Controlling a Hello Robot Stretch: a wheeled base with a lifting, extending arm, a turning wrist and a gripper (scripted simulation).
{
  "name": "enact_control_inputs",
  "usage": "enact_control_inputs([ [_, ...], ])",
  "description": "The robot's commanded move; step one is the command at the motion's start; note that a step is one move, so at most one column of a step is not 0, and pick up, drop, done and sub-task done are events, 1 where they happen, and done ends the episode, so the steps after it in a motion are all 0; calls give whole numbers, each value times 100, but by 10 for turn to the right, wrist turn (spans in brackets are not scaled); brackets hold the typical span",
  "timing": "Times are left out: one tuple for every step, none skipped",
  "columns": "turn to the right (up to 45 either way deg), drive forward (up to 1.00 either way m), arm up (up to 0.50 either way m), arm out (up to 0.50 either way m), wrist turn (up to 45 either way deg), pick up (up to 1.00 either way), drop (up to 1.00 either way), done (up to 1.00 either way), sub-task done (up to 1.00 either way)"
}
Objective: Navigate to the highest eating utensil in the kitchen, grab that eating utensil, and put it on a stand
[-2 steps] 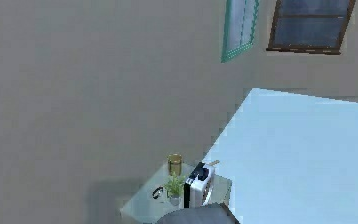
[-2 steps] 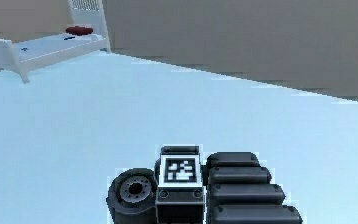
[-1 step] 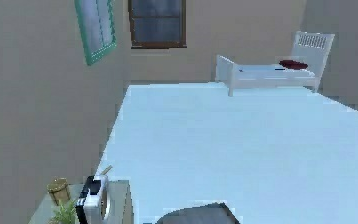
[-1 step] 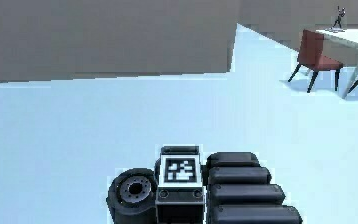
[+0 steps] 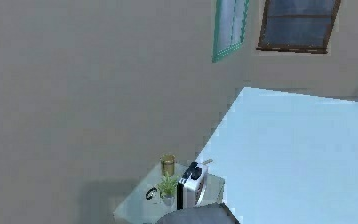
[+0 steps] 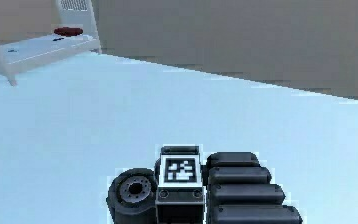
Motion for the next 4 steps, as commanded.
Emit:
enact_control_inputs([
  [330,0,0,0,0,0,0,0,0],
  [-450,0,0,0,0,0,0,0,0],
  [-300,0,0,0,0,0,0,0,0],
  [0,40,0,0,0,0,0,0,0],
])
